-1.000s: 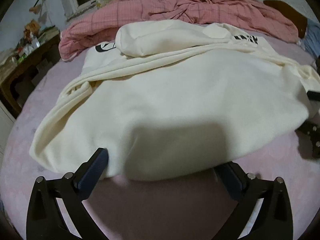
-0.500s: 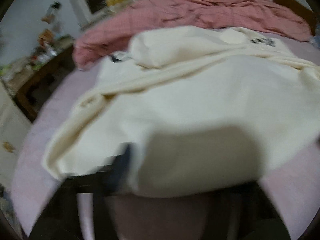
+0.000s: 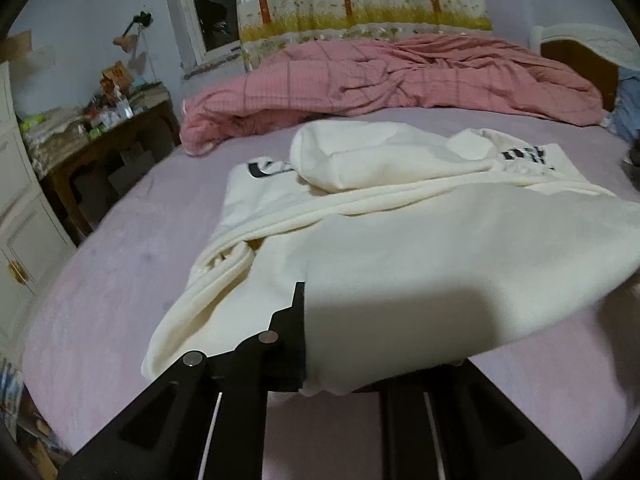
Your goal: Fold large clothes
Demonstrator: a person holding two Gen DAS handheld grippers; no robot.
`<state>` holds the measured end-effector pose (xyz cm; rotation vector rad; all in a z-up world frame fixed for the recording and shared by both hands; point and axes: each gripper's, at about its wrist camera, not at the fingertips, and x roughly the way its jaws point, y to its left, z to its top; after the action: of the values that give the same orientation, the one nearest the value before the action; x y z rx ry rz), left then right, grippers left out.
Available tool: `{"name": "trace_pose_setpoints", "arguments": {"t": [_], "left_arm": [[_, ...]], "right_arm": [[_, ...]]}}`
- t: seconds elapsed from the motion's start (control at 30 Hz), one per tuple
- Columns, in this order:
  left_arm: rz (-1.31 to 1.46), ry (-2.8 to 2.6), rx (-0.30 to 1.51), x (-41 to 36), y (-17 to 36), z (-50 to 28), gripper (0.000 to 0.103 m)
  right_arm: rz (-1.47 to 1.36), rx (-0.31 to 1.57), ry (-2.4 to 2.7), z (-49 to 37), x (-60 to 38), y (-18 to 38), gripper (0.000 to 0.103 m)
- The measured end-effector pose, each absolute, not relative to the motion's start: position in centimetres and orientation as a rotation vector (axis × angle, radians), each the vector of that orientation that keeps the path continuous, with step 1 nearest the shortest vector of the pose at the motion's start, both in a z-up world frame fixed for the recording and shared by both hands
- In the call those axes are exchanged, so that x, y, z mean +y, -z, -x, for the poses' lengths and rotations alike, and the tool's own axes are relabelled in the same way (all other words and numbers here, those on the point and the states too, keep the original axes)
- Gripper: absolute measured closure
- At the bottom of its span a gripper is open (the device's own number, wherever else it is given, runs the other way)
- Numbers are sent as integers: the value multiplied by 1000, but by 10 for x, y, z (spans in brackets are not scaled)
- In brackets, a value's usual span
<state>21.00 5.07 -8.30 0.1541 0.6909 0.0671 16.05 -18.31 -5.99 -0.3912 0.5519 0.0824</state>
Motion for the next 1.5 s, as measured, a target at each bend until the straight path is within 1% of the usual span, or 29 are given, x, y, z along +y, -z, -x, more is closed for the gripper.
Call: {"name": "trace_pose_setpoints", "arguments": {"t": [0.03, 0.07, 0.1, 0.13, 0.17, 0.2, 0.23, 0.27, 0.37, 0.4, 0.43, 0.47, 0.53, 0.6, 0.63, 0.7, 0.77, 0.93, 1.0, 1.03, 1.13, 1.23, 1.37, 1.43, 1.5], "left_arm": [[-158, -53, 698, 53, 86, -199, 85], [-164, -51, 698, 53, 89, -191, 76], [-167, -55, 695, 53, 92, -183, 71], [-175, -76, 696, 53, 96, -180, 53], [-195, -111, 693, 54, 100, -182, 34], [-224, -153, 680, 56, 104, -185, 29], [-250, -184, 666, 59, 107, -189, 21], [-253, -196, 667, 64, 110, -193, 19], [-207, -174, 674, 77, 112, -201, 17], [-214, -174, 653, 75, 111, -200, 18], [-231, -174, 628, 74, 107, -200, 21], [-253, -174, 607, 71, 104, -197, 26], [-317, -187, 548, 62, 93, -195, 29], [-337, -198, 535, 59, 79, -201, 37], [-309, -182, 547, 61, 71, -207, 41], [-248, -172, 570, 68, 57, -224, 41], [-216, -170, 571, 72, 44, -242, 41], [-259, -202, 553, 66, 26, -301, 41], [-286, -216, 557, 63, 26, -327, 39], [-299, -222, 562, 61, 28, -337, 37], [-344, -250, 567, 57, 39, -369, 26], [-372, -244, 606, 54, 57, -396, 26], [-284, -202, 689, 68, 85, -427, 25], [-229, -168, 712, 76, 89, -431, 25], [-192, -142, 670, 78, 82, -420, 26]], "right_arm": [[400, 559, -87, -151, -183, 62, 94], [398, 574, -100, -140, -185, 64, 93], [385, 592, -106, -132, -189, 67, 90], [364, 611, -101, -127, -193, 70, 88], [319, 627, -76, -122, -200, 75, 77], [285, 630, -52, -119, -207, 78, 59], [254, 627, -21, -117, -215, 81, 51], [238, 625, -5, -117, -222, 84, 44], [225, 619, -8, -123, -235, 86, 44], [232, 613, -11, -126, -236, 85, 55], [241, 617, -15, -130, -236, 85, 66], [237, 629, -12, -133, -235, 82, 74], [205, 609, -2, -139, -237, 73, 80], [223, 547, 19, -141, -235, 57, 84], [229, 526, 21, -146, -233, 49, 84], [230, 503, 18, -159, -230, 33, 85], [226, 493, 9, -177, -229, 20, 85], [276, 455, 10, -226, -223, -9, 85], [301, 443, 18, -257, -219, -14, 85], [310, 449, 21, -272, -217, -13, 85], [339, 496, 38, -321, -215, 0, 85], [320, 581, 29, -367, -216, 26, 85], [278, 719, -17, -414, -219, 68, 85], [294, 703, -25, -420, -218, 81, 83], [331, 659, -10, -420, -214, 83, 78]]}}
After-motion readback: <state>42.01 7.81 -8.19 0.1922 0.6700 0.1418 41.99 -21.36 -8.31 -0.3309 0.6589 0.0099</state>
